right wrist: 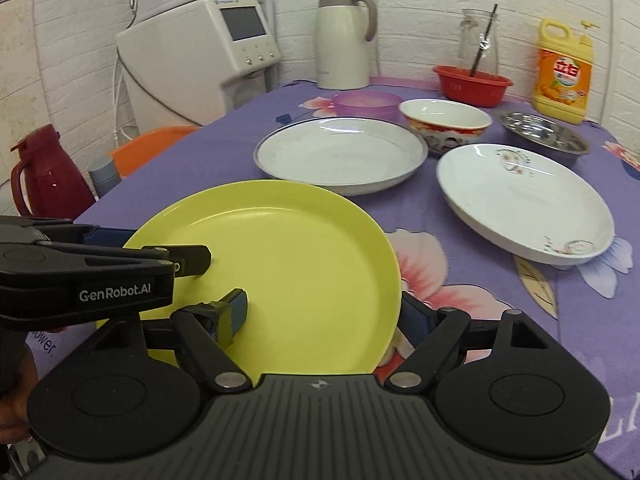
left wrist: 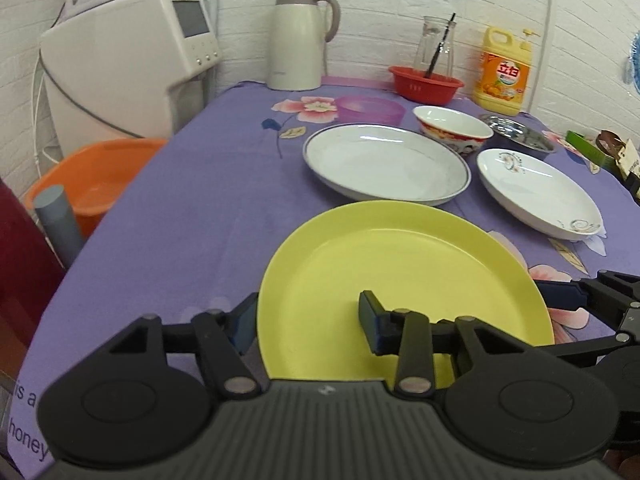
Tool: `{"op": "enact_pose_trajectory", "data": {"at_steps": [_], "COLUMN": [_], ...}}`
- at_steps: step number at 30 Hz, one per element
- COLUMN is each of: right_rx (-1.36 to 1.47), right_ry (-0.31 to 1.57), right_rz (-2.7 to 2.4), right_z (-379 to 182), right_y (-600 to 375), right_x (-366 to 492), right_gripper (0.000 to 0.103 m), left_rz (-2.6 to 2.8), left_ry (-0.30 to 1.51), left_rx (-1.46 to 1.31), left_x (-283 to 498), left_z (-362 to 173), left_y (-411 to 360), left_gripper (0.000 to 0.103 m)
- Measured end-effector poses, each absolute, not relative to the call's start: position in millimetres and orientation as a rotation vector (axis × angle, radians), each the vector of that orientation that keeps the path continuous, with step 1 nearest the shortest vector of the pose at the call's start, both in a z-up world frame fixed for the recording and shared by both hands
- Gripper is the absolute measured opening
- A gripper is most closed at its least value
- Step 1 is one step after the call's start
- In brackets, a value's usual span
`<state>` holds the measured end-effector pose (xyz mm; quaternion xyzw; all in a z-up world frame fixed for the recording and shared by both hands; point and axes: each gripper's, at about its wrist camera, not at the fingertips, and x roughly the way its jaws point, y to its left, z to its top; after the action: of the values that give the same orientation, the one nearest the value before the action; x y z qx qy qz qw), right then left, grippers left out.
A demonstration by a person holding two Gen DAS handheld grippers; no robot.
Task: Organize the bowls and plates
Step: 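Reach the left tool to the yellow plastic plate rim and grasp it, then lift the yellow plate with the left tool and set it down aside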
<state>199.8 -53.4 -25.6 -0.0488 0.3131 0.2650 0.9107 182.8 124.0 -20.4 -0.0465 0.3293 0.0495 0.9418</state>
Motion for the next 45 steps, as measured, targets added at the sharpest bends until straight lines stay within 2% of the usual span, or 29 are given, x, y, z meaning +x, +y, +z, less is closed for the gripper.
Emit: {"op": "enact_pose_trajectory", "data": {"at_steps": [11,12,15,20,23,31,40,45], "right_rx": [-0.121,-0.125,-0.131,-0.016,0.055,0.127,0.109,0.041], "right_ry": [0.651,0.647,0.640,0.609,0.559,0.612,0.598,0.527], "right_rz": [0.507,0.507,0.539,0.554,0.479,0.335,0.387,0.475], "right_z": [-33.9,-34.3,-35.9,-26.1,-19.9,-36.0,-24.3,-1.2], "right_y": [-52.6,-51.8,-49.8,-72.7,-97.2,-133.9,-126.2,-108.9], "right_x": [208.7,209.1,209.4,207.3,208.6,224.2,231.7,258.5], "right_gripper": [0.103,0.103,0.103,0.103,0.103,0.103,0.103,0.103], "left_rz": [0.051,0.048,0.041,0.049,0.076,0.088,0.098,0.047], "left_ry": [0.661,0.656,0.658,0.629,0.613,0.600,0.620,0.610], "left_rx": [-0.127,-0.136,-0.155,-0.212,-0.194,-0.201,-0.186,-0.235], "left_x": [199.7,199.3,199.9,197.3,200.9,210.3,228.0,244.5], "left_z": [-35.4,-36.1,-36.4,-24.7,-17.0,-8.5,-4.5,5.2], "left_y": [117.1,118.6,122.9,132.5,134.3,135.5,137.6,148.5], "left_gripper": [0.041,0.043,0.064,0.072,0.072,0.072,0.073,0.074]}}
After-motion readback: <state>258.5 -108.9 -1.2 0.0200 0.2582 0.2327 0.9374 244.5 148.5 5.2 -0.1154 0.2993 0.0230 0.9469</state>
